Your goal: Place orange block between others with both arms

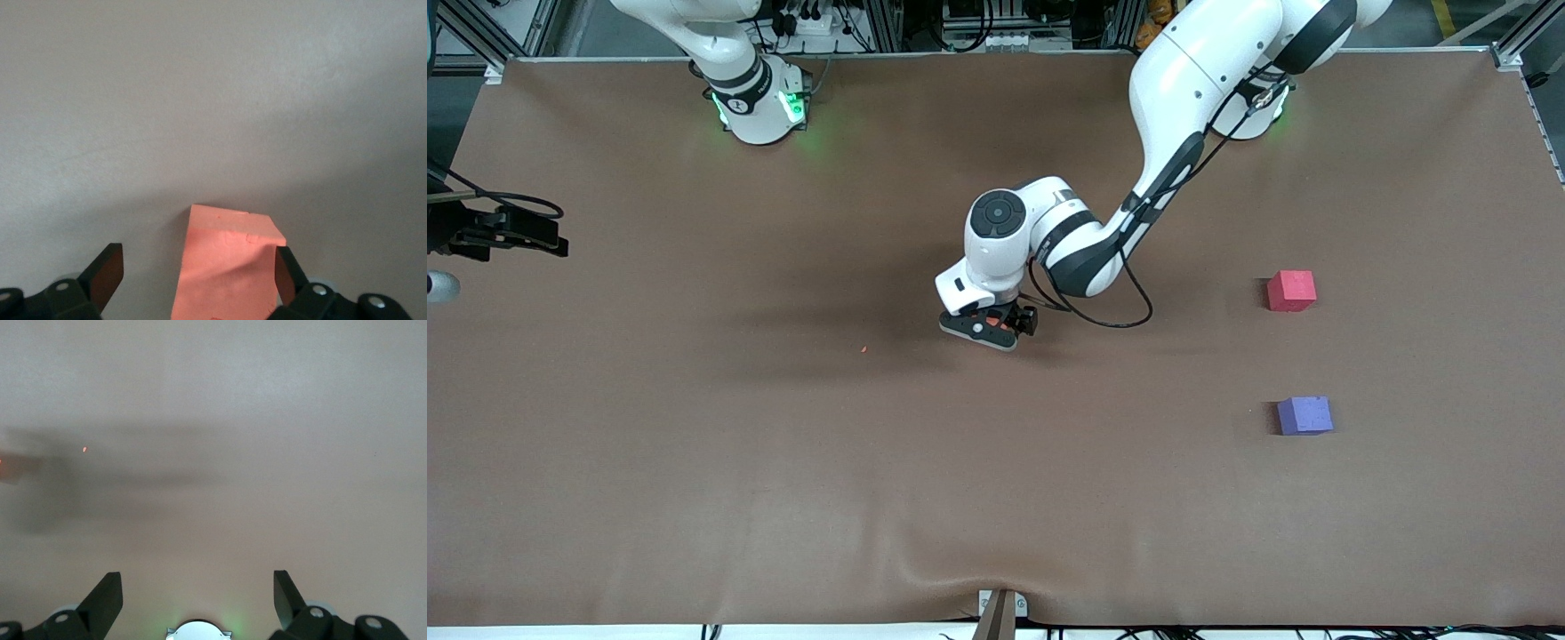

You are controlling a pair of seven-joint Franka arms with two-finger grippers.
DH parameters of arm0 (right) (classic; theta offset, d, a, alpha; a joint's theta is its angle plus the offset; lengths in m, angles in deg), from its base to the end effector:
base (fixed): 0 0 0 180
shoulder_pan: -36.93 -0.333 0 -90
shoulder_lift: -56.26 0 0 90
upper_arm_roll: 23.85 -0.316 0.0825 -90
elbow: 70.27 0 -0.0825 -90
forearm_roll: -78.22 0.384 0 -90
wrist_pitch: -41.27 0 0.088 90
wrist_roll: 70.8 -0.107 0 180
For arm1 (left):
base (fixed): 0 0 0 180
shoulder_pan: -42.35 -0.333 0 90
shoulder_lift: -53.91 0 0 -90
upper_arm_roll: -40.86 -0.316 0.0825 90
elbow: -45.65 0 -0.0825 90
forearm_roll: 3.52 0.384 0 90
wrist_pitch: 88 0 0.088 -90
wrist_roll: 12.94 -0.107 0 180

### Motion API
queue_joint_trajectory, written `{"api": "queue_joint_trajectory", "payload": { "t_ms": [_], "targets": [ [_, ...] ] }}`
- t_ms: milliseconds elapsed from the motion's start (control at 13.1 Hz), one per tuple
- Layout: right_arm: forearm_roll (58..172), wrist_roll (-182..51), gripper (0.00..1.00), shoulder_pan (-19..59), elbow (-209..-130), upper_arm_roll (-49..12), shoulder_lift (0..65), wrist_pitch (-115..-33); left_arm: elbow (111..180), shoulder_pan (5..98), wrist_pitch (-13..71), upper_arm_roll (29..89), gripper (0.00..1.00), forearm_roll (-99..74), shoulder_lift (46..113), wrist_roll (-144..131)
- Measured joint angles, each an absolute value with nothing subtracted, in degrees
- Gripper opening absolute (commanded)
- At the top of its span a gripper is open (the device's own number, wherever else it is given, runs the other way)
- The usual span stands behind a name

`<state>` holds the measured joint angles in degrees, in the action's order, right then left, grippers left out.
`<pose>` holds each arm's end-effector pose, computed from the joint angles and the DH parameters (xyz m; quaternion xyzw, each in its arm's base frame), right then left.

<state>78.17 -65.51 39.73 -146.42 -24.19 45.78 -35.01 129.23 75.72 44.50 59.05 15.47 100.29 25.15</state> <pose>0.5839 -0.0256 0.6126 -0.9956 -0.0245 0.0900 0.0062 0.4921 -0.5387 0.2257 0.9839 -0.1720 0.0429 0.0219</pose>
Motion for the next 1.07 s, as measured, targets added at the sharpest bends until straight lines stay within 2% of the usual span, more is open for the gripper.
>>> {"api": "queue_joint_trajectory", "payload": {
  "t_ms": [1071],
  "targets": [
    [77.93, -65.51, 1.00, 39.57, -146.48, -24.20, 45.78, -35.17, 129.41, 76.41, 44.55, 59.16, 1.00, 13.97, 101.08, 25.28]
  ]
}}
